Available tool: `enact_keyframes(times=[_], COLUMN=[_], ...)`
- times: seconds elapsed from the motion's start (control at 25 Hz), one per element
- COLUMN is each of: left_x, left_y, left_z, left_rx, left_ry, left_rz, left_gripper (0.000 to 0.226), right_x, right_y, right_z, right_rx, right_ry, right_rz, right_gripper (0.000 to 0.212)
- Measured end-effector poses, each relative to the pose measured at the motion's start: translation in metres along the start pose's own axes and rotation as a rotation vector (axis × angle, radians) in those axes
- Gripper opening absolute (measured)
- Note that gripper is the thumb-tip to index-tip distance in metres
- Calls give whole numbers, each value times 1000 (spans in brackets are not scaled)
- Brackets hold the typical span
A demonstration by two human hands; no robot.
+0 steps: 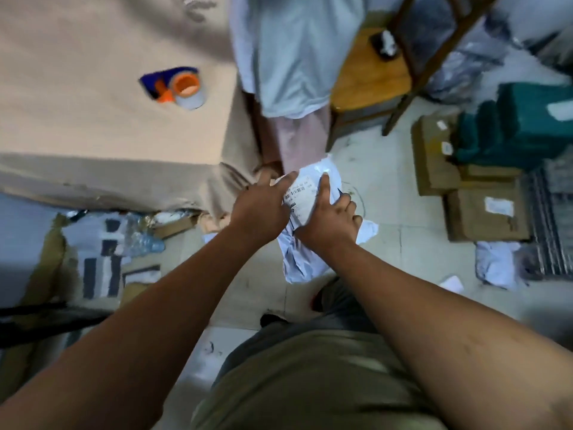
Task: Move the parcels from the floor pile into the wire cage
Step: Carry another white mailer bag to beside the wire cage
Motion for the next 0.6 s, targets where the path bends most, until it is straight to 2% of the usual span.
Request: enact_keyframes(times=[0.2, 0.32, 0.6], left_x=[127, 207, 342], left_y=[38, 70, 144], left_z=[74, 108, 156], left_rx=[-113, -182, -379], left_ry=[223, 325, 490], left_rz=[54, 63, 120], left_gripper=[69, 68, 66], right_x=[131, 216, 375], right_y=[-39, -56, -86], right_z=[21, 38, 63], right_rx=[41, 9, -57], right_ry=[219, 373, 621], right_rz=[32, 85, 228], right_gripper=[121, 123, 123])
Point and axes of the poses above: each hand's wrist, its own z-axis towards the middle knuckle, its own y-axis out of the palm, x = y × z, the point moved 6 cm from there along z, towards the middle knuckle, and after that the axes turned 7 degrees about -z, right-handed, at the moved point
